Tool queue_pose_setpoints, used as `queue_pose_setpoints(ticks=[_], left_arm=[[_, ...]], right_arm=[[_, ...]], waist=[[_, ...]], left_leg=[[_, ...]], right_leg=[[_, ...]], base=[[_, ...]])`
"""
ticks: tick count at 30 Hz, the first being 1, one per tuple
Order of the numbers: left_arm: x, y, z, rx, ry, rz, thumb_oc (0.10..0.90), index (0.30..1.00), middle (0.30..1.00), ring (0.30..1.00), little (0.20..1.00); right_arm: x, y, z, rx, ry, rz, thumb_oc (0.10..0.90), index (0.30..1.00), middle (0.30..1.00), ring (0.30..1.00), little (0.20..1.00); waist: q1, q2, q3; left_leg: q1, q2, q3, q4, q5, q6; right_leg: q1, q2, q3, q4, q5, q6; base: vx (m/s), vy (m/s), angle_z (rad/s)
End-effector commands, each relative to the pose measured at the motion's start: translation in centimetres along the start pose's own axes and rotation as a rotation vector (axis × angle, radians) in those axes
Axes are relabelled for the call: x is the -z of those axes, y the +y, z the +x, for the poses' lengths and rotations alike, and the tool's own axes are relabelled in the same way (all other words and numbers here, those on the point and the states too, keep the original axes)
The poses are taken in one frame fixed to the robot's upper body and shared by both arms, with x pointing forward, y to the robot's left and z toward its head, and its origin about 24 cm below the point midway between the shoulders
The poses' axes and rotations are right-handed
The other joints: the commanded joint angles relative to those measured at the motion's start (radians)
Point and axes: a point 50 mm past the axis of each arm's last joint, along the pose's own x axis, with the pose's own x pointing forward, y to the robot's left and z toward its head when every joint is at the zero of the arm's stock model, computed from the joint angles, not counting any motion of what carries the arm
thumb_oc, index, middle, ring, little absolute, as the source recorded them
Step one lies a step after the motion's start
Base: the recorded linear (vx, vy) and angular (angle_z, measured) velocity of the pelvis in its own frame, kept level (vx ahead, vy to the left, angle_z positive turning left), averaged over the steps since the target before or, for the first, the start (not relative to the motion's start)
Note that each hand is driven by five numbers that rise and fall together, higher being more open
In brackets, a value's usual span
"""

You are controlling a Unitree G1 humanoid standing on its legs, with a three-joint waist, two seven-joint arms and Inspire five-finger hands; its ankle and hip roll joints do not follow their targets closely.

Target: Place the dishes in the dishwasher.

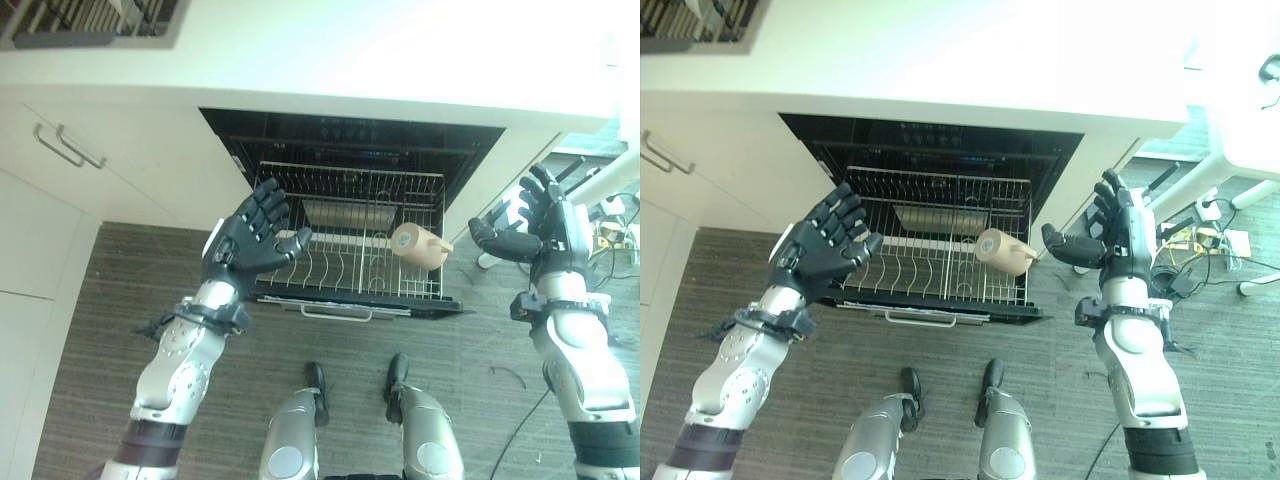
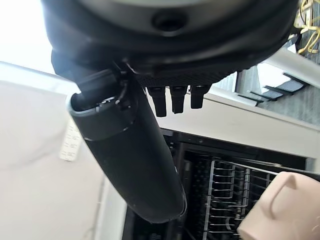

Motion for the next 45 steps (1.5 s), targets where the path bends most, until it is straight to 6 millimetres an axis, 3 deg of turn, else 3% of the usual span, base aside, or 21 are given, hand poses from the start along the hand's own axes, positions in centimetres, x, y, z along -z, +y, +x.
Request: queue_pose_setpoints(ticks=[1, 4, 7, 10, 12, 13, 16, 19, 21, 22, 23, 24, 27, 30, 31, 32, 34, 35, 38, 42, 45], left_arm=[[-3.8, -0.3, -0.4, 0.018, -0.259, 0.033, 0.800, 0.900, 0.900, 0.900, 0.900], [-4.3, 0.3, -1.4, -0.015, -0.302, 0.030, 0.800, 0.900, 0.900, 0.900, 0.900], [-4.7, 0.8, -2.1, -0.025, -0.339, 0.028, 0.800, 0.900, 0.900, 0.900, 0.900], [-5.2, 1.2, -2.6, -0.037, -0.375, 0.036, 0.800, 0.900, 0.900, 0.900, 0.900], [-5.0, 1.4, -2.9, -0.044, -0.385, 0.033, 0.800, 0.900, 0.900, 0.900, 0.900], [-4.9, 1.6, -3.1, -0.050, -0.391, 0.034, 0.800, 0.900, 0.900, 0.900, 0.900], [-4.8, 2.0, -3.9, -0.077, -0.383, 0.046, 0.800, 0.900, 0.900, 0.900, 0.900], [-4.4, 2.3, -4.5, -0.086, -0.349, 0.011, 0.800, 0.900, 0.900, 0.900, 0.900], [-4.1, 2.0, -4.1, -0.075, -0.327, -0.006, 0.800, 0.900, 0.900, 0.900, 0.900], [-3.9, 1.8, -3.9, -0.066, -0.319, -0.017, 0.800, 0.900, 0.900, 0.900, 0.900], [-3.8, 1.7, -3.5, -0.055, -0.316, -0.034, 0.800, 0.900, 0.900, 0.900, 0.900], [-3.9, 1.7, -3.5, -0.051, -0.320, -0.048, 0.800, 0.900, 0.900, 0.900, 0.900], [-4.3, 2.1, -4.1, -0.068, -0.353, -0.066, 0.800, 0.900, 0.900, 0.900, 0.900], [-4.0, 2.3, -4.8, -0.081, -0.353, -0.109, 0.800, 0.900, 0.900, 0.900, 0.900], [-3.8, 2.2, -4.8, -0.073, -0.360, -0.121, 0.800, 0.900, 0.900, 0.900, 0.900], [-3.8, 2.1, -4.8, -0.059, -0.371, -0.124, 0.800, 0.900, 0.900, 0.900, 0.900], [-3.9, 2.1, -4.8, -0.040, -0.388, -0.125, 0.800, 0.900, 0.900, 0.900, 0.900], [-4.7, 1.6, -4.3, 0.032, -0.442, -0.128, 0.800, 0.900, 0.900, 0.900, 0.900], [-5.6, 0.9, -3.3, 0.107, -0.476, -0.088, 0.800, 0.900, 0.900, 0.900, 0.900], [-6.3, 0.7, -2.3, 0.163, -0.477, -0.058, 0.800, 0.900, 0.900, 0.900, 0.900], [-6.8, -0.1, -1.8, 0.227, -0.472, 0.015, 0.800, 0.900, 0.900, 0.900, 0.900]], right_arm=[[-5.0, -1.2, 0.0, 0.014, -0.328, 0.002, 0.800, 0.900, 0.900, 0.900, 0.900], [-4.9, -1.4, -1.0, -0.001, -0.355, -0.005, 0.800, 0.900, 0.900, 0.900, 0.900], [-4.7, -1.7, -1.8, 0.008, -0.362, 0.010, 0.800, 0.900, 0.900, 0.900, 0.900], [-4.4, -1.7, -2.0, -0.001, -0.354, 0.028, 0.800, 0.900, 0.900, 0.900, 0.900], [-4.1, -1.7, -2.2, -0.001, -0.345, 0.040, 0.800, 0.900, 0.900, 0.900, 0.900], [-3.8, -1.7, -2.3, -0.004, -0.342, 0.042, 0.800, 0.900, 0.900, 0.900, 0.900], [-3.2, -1.7, -2.9, -0.033, -0.331, 0.053, 0.800, 0.900, 0.900, 0.900, 0.900], [-3.4, -2.0, -3.0, -0.063, -0.321, 0.038, 0.800, 0.900, 0.900, 0.900, 0.900], [-3.8, -2.2, -2.7, -0.049, -0.338, 0.010, 0.800, 0.900, 0.900, 0.900, 0.900], [-4.0, -2.3, -2.6, -0.032, -0.338, 0.003, 0.800, 0.900, 0.900, 0.900, 0.900], [-4.3, -2.7, -2.2, -0.011, -0.344, -0.003, 0.800, 0.900, 0.900, 0.900, 0.900], [-4.4, -2.9, -2.0, -0.005, -0.348, -0.004, 0.800, 0.900, 0.900, 0.900, 0.900], [-4.7, -3.3, -1.9, -0.012, -0.356, -0.018, 0.800, 0.900, 0.900, 0.900, 0.900], [-4.9, -3.2, -1.7, -0.028, -0.368, -0.031, 0.800, 0.900, 0.900, 0.900, 0.900], [-5.3, -3.3, -1.6, -0.030, -0.383, -0.035, 0.800, 0.900, 0.900, 0.900, 0.900], [-5.5, -3.4, -1.5, -0.027, -0.389, -0.042, 0.800, 0.900, 0.900, 0.900, 0.900], [-5.6, -3.5, -1.3, -0.026, -0.388, -0.049, 0.800, 0.900, 0.900, 0.900, 0.900], [-6.1, -3.7, -1.0, -0.007, -0.394, -0.056, 0.800, 0.900, 0.900, 0.900, 0.900], [-6.2, -4.1, -0.9, 0.028, -0.403, -0.056, 0.800, 0.900, 0.900, 0.900, 0.900], [-5.2, -4.7, -1.5, 0.062, -0.377, -0.007, 0.800, 0.900, 0.900, 0.900, 0.900], [-4.7, -3.7, -1.7, 0.035, -0.365, -0.026, 0.800, 0.900, 0.900, 0.900, 0.900]], waist=[[0.009, -0.002, -0.192], [0.016, -0.001, -0.221], [0.018, 0.007, -0.240], [0.014, 0.025, -0.241], [0.007, 0.015, -0.248], [0.008, 0.009, -0.250], [0.019, -0.005, -0.260], [0.028, -0.010, -0.280], [0.028, -0.012, -0.283], [0.023, -0.016, -0.283], [0.010, -0.022, -0.283], [0.003, -0.025, -0.284], [0.002, -0.021, -0.288], [0.007, -0.013, -0.308], [0.001, -0.010, -0.315], [-0.003, -0.010, -0.318], [-0.006, -0.007, -0.321], [-0.022, 0.003, -0.323], [-0.039, 0.016, -0.323], [-0.048, 0.016, -0.318], [-0.015, 0.015, -0.316]], left_leg=[[0.081, -0.011, 0.029, -0.003, -0.149, 0.000], [0.100, -0.025, 0.016, -0.003, -0.163, 0.009], [0.111, -0.035, -0.016, -0.003, -0.173, 0.025], [0.121, -0.028, -0.038, -0.003, -0.173, 0.028], [0.122, -0.055, -0.060, -0.003, -0.173, 0.025], [0.128, -0.071, -0.066, -0.003, -0.179, 0.027], [0.144, -0.097, -0.073, -0.003, -0.178, 0.026], [0.168, -0.119, -0.059, -0.003, -0.160, 0.006], [0.172, -0.114, -0.003, -0.003, -0.130, -0.024], [0.172, -0.087, 0.037, -0.003, -0.113, -0.039], [0.171, -0.028, 0.100, -0.003, -0.092, -0.054], [0.168, 0.004, 0.118, -0.003, -0.084, -0.057], [0.167, 0.054, 0.063, -0.003, -0.072, -0.074], [0.136, 0.143, -0.025, -0.003, 0.025, -0.112], [0.131, 0.185, -0.032, -0.003, 0.059, -0.121], [0.134, 0.196, -0.026, -0.003, 0.064, -0.122], [0.146, 0.192, -0.029, -0.003, 0.043, -0.119], [0.159, 0.178, -0.026, -0.003, -0.025, -0.113], [0.172, 0.158, -0.021, -0.003, -0.079, -0.104], [0.180, 0.076, -0.045, -0.003, -0.127, -0.058], [0.185, 0.047, -0.024, -0.003, -0.150, -0.029]], right_leg=[[0.030, -0.025, 0.006, 0.073, -0.166, 0.125], [0.058, -0.032, -0.002, 0.073, -0.156, 0.136], [0.110, 0.001, -0.014, 0.073, -0.119, 0.138], [0.125, 0.056, -0.043, 0.128, -0.101, 0.128], [0.120, 0.132, -0.029, 0.120, -0.109, 0.106], [0.115, 0.137, -0.038, 0.103, -0.089, 0.105], [0.123, 0.124, -0.062, 0.073, -0.119, 0.079], [0.132, 0.129, -0.039, 0.073, -0.206, 0.040], [0.159, 0.109, -0.049, 0.073, -0.241, 0.021], [0.165, 0.093, -0.057, 0.073, -0.242, 0.019], [0.169, 0.069, -0.070, 0.073, -0.242, 0.020], [0.170, 0.060, -0.072, 0.073, -0.242, 0.020], [0.173, 0.055, -0.045, 0.073, -0.251, 0.022], [0.167, 0.064, -0.003, 0.073, -0.258, 0.011], [0.172, 0.055, 0.001, 0.073, -0.263, 0.008], [0.172, 0.047, 0.002, 0.073, -0.263, 0.008], [0.171, 0.034, 0.006, 0.073, -0.258, 0.014], [0.171, 0.002, 0.017, 0.073, -0.238, 0.040], [0.172, -0.038, 0.021, 0.073, -0.208, 0.081], [0.171, -0.113, 0.039, 0.081, -0.016, 0.146], [0.141, -0.161, -0.015, 0.174, 0.029, 0.147]], base=[[0.01, 0.138, -0.09], [0.03, 0.148, -0.03], [0.03, 0.101, 0.08], [0.00, 0.047, 0.17], [0.00, -0.068, 0.20], [0.05, -0.149, 0.46], [0.06, -0.161, 0.33], [0.08, -0.169, 0.26], [0.01, -0.036, 0.22], [-0.03, 0.071, 0.49], [-0.04, 0.142, 0.77], [-0.02, 0.174, 0.85], [0.00, 0.214, 0.32], [0.07, 0.394, -0.31], [0.10, 0.638, -0.63], [0.08, 0.610, -0.57], [0.04, 0.527, -0.17], [0.03, 0.588, -0.12], [0.04, 0.701, 0.00], [0.05, 0.528, 0.30], [0.01, 0.387, 0.06]])
